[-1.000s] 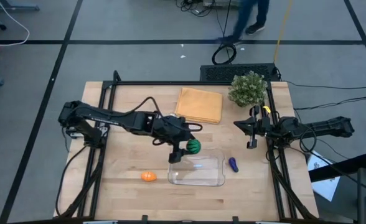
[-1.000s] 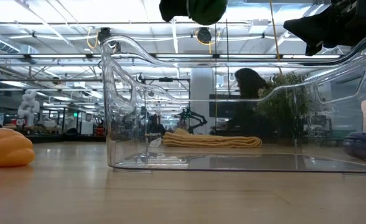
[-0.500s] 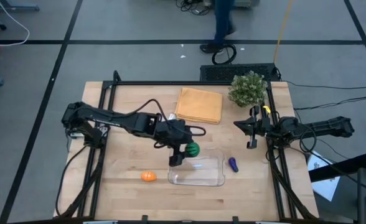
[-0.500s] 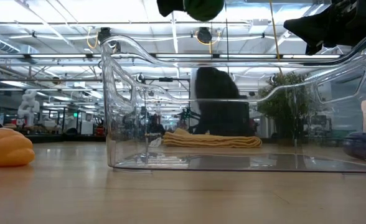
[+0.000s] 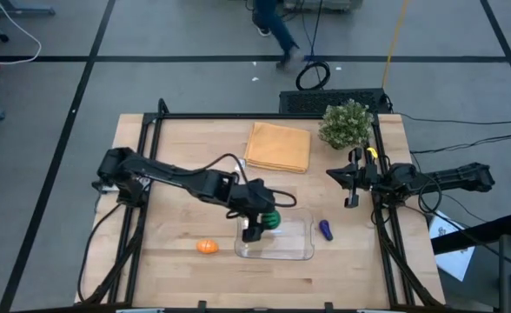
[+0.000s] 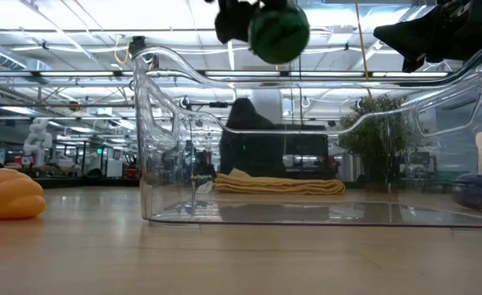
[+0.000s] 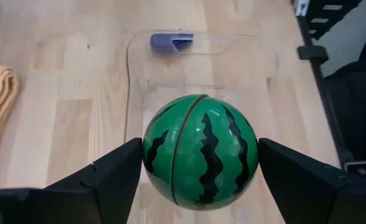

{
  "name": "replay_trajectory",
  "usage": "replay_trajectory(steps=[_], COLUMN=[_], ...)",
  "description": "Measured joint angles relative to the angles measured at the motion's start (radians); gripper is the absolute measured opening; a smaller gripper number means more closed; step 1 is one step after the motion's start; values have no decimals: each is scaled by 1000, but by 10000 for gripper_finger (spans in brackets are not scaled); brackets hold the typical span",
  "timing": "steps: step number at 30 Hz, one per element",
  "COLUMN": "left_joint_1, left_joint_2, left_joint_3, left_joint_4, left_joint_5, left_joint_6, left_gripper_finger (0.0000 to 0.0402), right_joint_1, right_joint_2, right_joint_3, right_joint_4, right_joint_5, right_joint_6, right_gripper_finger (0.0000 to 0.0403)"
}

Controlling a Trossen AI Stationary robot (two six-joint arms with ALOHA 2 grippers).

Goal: Pick and placing Produce into tupperware
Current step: Put the watermelon into the transparent bin

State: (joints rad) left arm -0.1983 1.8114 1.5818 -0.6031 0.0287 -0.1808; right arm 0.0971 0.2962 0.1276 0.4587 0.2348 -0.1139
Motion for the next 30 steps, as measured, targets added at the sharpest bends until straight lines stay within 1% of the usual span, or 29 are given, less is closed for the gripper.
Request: replay_trajectory(steps=[7, 13, 18, 22, 30], left_joint_1=[6, -9, -15, -23, -27], left_joint_2=[58, 103, 100, 101, 161], left_joint_3=[0, 0, 0, 0, 0], left_joint_4=[-9, -32, -35, -43, -48], left_joint_5=[23, 47, 45, 20, 21], left_joint_6=[-57, -69, -82, -80, -73], left_gripper_finger=[307, 307, 307, 307, 307], right_joint_1=[0, 0, 0, 0, 0], right_joint_2=[7, 10, 10, 10, 10], right_joint_3=[-1, -2, -2, -2, -2], right_joint_4=[-3, 0, 0, 0, 0], right_joint_5=[0, 0, 0, 0, 0], right_joint_6=[0, 1, 7, 16, 16], right_gripper_finger=[0, 0, 0, 0, 0])
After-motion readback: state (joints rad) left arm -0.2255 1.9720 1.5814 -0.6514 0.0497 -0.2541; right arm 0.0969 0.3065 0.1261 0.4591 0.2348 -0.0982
